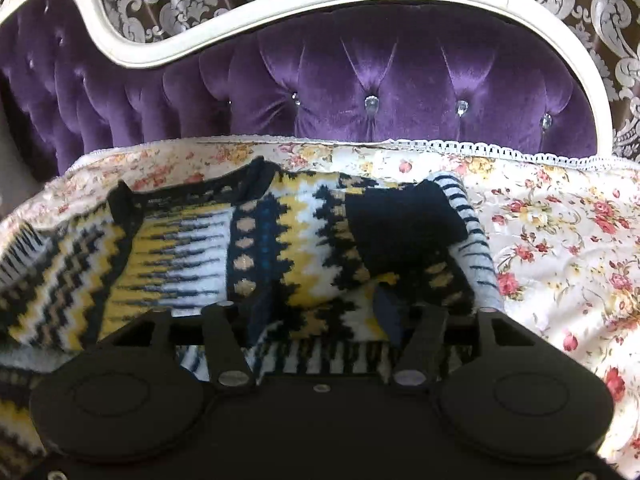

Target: Fold small clothes

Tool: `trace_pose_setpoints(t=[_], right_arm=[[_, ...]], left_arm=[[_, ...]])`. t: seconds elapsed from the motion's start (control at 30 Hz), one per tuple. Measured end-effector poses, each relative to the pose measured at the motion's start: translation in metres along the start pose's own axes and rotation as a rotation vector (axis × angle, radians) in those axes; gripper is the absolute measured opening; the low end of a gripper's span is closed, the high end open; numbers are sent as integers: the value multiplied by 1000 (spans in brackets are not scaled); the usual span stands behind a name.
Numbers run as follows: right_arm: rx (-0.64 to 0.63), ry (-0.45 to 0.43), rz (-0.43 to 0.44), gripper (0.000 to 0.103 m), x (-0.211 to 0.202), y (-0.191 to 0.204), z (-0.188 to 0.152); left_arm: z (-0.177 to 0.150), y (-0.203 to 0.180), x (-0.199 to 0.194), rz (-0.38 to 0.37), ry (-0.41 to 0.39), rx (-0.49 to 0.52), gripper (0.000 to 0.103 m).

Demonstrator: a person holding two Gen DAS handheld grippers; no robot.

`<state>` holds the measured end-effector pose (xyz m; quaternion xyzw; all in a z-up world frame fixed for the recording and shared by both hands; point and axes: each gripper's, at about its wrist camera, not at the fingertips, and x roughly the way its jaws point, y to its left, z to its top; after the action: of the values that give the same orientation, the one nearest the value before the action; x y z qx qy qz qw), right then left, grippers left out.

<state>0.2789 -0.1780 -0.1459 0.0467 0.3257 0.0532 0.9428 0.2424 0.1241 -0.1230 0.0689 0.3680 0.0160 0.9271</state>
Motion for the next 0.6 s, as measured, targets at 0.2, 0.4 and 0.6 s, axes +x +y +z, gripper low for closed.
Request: trace_pose_setpoints(t=[0.2,0.4,0.6], right_arm=[[-36,-30,-9,67,2,2,-8],[-34,-40,-8,67,3,1,-12],[-32,-43,-5,67,3,0,-13]], left_arm=[[3,-4,-3,81,-72,-43,74],[-15,31,0,38,-2,-184,80],[-14,-3,-16,149,-58,59,80]])
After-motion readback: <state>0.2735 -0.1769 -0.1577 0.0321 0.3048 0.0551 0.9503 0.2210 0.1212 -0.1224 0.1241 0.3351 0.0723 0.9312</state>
